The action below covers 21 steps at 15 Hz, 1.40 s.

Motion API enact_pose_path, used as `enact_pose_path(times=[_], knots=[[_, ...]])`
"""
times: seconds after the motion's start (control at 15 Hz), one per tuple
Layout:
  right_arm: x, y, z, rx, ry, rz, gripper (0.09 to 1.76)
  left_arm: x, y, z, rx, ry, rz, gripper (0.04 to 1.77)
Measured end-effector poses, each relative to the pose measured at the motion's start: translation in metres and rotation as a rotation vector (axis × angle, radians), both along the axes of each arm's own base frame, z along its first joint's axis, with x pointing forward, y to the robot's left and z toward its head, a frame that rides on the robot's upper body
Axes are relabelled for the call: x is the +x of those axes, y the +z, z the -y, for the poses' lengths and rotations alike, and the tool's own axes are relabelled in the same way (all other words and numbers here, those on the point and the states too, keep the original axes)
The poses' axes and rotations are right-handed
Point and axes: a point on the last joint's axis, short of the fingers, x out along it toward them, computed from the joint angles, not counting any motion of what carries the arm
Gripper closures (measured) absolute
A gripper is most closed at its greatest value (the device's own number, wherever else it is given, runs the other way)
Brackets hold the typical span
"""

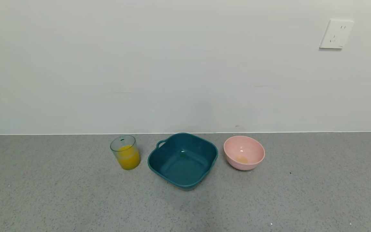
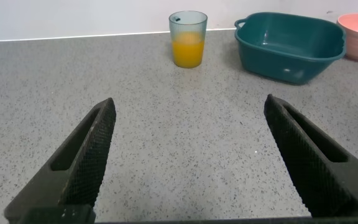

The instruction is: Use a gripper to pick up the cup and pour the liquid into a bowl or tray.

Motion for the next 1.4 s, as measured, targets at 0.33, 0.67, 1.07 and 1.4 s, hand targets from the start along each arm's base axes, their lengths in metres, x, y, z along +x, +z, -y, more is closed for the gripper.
enact_pose_path(times=[0.33,0.67,1.07,1.4], knots=[[0.0,0.0,0.0,0.0,0.0,-0.001,0.14,0.0,0.0,0.0,0.0,-0.001,0.0,0.09],[0.0,0.0,0.0,0.0,0.0,0.0,0.14,0.0,0.0,0.0,0.011,-0.001,0.0,0.09],[0.0,0.0,0.0,0.0,0.0,0.0,0.14,-0.008,0.027,0.0,0.006,0.002,0.074,0.09],[0.0,0.0,0.0,0.0,0.0,0.0,0.14,-0.001,0.077,0.0,0.009,0.004,0.051,0.09]])
